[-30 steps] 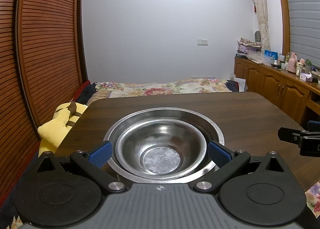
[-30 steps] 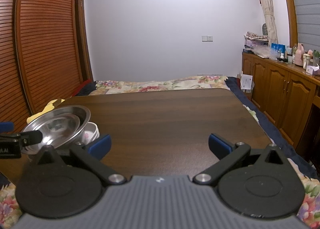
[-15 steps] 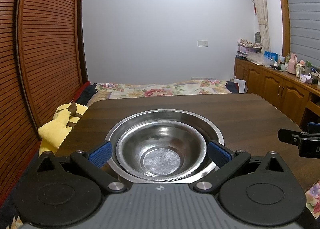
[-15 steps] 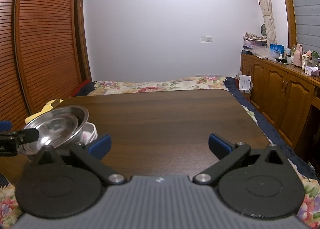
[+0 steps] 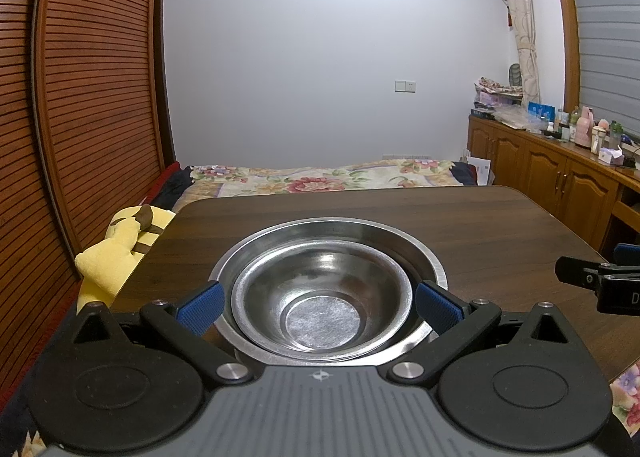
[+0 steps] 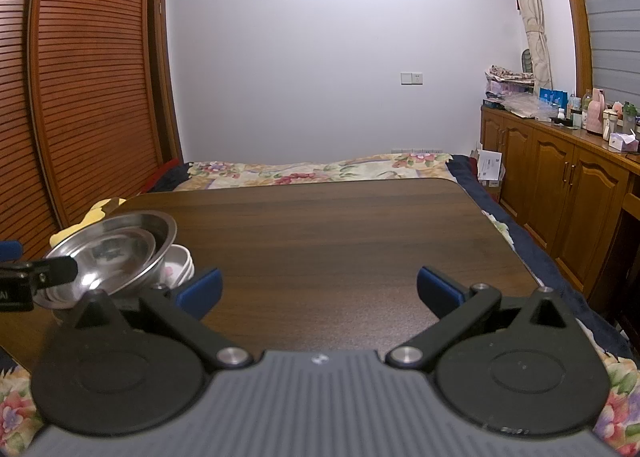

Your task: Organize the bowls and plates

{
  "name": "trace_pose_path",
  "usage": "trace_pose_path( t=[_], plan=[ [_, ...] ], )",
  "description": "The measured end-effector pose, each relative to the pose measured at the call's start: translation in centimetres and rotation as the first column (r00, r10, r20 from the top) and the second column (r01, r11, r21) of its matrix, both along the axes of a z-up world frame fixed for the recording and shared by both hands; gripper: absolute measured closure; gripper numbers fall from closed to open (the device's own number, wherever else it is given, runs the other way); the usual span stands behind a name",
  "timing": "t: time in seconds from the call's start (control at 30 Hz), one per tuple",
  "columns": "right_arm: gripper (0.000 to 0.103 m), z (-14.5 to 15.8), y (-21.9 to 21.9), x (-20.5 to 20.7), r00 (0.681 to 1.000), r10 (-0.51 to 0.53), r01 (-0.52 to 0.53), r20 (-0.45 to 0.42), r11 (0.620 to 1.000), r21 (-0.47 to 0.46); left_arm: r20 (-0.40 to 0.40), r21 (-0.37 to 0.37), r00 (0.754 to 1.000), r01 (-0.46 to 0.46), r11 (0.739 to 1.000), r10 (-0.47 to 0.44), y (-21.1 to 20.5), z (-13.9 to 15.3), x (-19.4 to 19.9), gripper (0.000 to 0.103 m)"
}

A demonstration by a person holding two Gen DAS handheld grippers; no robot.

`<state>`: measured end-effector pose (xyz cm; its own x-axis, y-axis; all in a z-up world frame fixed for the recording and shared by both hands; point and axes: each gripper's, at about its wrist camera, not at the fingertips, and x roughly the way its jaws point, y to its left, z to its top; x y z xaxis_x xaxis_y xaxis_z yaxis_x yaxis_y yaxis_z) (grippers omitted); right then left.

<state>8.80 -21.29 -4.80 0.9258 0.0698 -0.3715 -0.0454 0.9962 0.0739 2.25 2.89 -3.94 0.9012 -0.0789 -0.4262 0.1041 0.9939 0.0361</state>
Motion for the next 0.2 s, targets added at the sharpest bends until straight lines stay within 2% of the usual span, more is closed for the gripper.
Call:
trace_pose_path(
  t=[0.2],
  plan=[
    [0.000, -0.02, -0.01, -0.01, 1.000, -0.001, 0.001, 0.000, 1.000, -0.001, -0.001, 0.000, 1.000, 0.001, 1.000, -0.001, -0.02, 0.02, 0.01, 0.000]
  ],
)
